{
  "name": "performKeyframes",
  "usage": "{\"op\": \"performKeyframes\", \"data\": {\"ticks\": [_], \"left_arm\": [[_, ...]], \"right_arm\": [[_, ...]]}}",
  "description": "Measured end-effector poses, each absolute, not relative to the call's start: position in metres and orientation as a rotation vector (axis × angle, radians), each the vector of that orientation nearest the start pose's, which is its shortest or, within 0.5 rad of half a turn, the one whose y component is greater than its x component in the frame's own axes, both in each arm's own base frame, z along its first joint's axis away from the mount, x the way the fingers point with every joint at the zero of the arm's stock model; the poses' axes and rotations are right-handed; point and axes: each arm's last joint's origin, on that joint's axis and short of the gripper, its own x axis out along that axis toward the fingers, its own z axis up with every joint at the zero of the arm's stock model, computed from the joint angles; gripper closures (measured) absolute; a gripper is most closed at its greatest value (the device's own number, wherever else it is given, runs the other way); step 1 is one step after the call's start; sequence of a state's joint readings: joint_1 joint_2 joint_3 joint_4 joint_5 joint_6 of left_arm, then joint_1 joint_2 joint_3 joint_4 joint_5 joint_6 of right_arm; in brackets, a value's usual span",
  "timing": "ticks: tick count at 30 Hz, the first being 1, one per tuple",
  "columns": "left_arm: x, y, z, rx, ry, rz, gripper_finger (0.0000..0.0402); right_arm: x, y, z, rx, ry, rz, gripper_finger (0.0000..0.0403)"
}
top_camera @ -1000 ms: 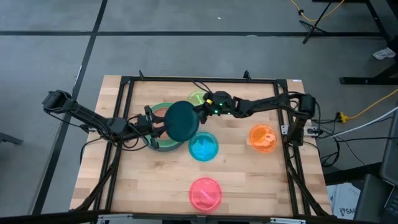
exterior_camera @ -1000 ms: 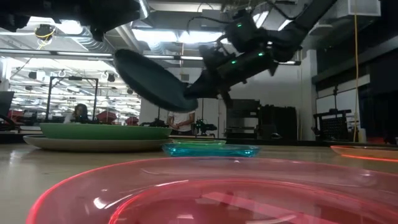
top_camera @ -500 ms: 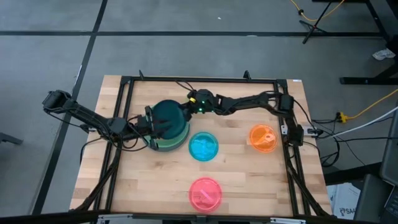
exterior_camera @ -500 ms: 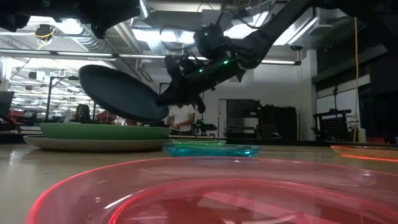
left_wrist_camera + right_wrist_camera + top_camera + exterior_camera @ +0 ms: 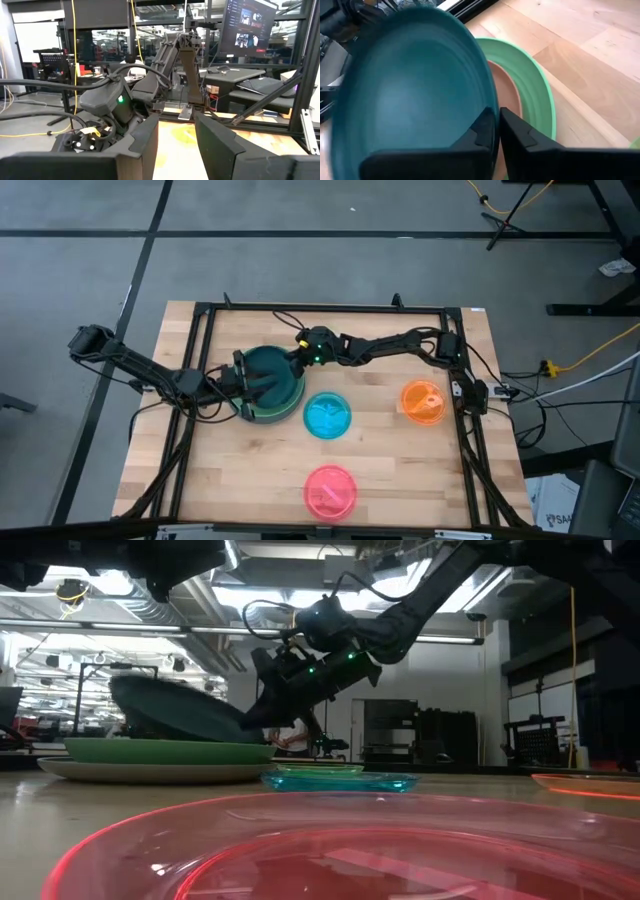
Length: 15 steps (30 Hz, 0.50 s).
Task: Stack plastic plates
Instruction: Stack the dark blue plate on top of brown plate, then stack the orange plate on top of dark blue plate
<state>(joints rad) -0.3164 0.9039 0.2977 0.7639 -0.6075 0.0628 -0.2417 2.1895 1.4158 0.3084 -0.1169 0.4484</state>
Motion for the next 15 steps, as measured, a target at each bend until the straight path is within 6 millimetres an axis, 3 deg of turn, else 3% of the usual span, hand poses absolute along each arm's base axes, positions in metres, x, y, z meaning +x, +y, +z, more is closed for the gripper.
{"op": "performKeyframes", "data": {"ticks": [9, 15], "left_arm": [[0.1787, -0.0411, 0.2349, -0.009, -0.132, 0.294, 0.0278], [0.1787, -0.0411, 0.2347, -0.008, -0.13, 0.294, 0.0278]], "right_arm": [[0.4636, -0.1111, 0.1472, 0.509, 0.421, -0.226, 0.029], [0.4651, -0.111, 0.1522, 0.427, 0.389, -0.186, 0.0275]]}}
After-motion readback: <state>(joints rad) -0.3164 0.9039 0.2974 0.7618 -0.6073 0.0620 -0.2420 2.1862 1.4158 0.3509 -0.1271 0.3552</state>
